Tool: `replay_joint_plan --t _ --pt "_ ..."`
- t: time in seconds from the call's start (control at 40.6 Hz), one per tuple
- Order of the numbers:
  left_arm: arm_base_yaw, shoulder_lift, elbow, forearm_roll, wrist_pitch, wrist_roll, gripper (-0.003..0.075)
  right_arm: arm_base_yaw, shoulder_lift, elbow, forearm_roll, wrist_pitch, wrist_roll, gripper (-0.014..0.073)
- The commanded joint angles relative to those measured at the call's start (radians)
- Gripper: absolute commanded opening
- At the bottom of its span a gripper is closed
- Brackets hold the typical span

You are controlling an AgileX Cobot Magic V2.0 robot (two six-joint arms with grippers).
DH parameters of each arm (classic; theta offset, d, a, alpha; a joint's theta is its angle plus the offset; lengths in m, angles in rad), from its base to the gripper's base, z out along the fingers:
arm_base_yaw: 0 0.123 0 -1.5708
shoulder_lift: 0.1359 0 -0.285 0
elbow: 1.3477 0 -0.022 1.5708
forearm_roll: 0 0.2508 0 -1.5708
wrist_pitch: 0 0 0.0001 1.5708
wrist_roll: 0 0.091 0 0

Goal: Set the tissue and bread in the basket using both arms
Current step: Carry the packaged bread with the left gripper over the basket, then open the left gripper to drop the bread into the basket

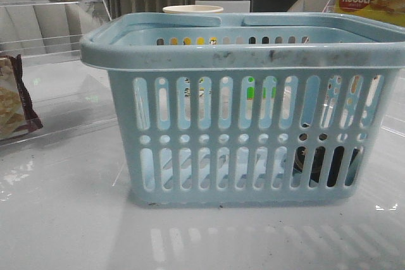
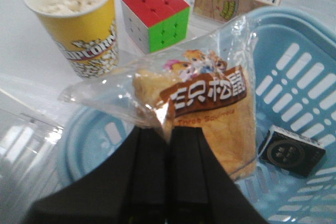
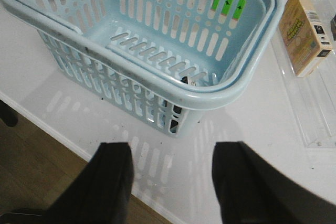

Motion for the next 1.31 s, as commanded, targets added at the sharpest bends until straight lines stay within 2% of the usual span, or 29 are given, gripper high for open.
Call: replay_joint_plan --t 0.0,0.32,0.394,0.542,0.616,0.715,0.986,1.281 --pt "-0.043 0.026 -0.027 -0.008 -0.064 0.001 0.0090 0.001 0.005 -0.027 -0.001 -0.065 -0.009 0.0455" --pt "-0.076 0.226 -0.027 -0.008 -0.093 0.001 0.0097 0.001 0.005 -0.027 -0.001 -0.065 -0.009 0.0455" --pt "-0.076 0.250 -0.032 -0.013 -0.095 0.001 0.0162 0.001 0.005 -0.027 -0.001 -0.065 -0.009 0.0455" --pt "-0.076 0.245 -0.033 -0.016 -0.084 0.001 0.0422 0.001 0.005 -0.027 -0.001 -0.065 -0.009 0.0455" --pt "-0.076 0.217 -0.033 -0.014 -0.063 0.019 0.0489 0.001 0.005 -0.027 -0.001 -0.065 -0.009 0.0455" --pt "-0.076 0.157 -0.033 -0.014 -0.034 0.058 0.0483 0.001 0.005 -0.027 -0.001 -0.065 -0.009 0.0455" --pt "-0.076 -0.091 -0.018 0.004 0.081 0.082 0.0403 0.001 0.005 -0.027 -0.001 -0.065 -0.009 0.0455" --pt "-0.076 -0.478 0.298 0.034 0.026 0.082 0.0347 0.001 0.005 -0.027 -0.001 -0.065 -0.009 0.0455"
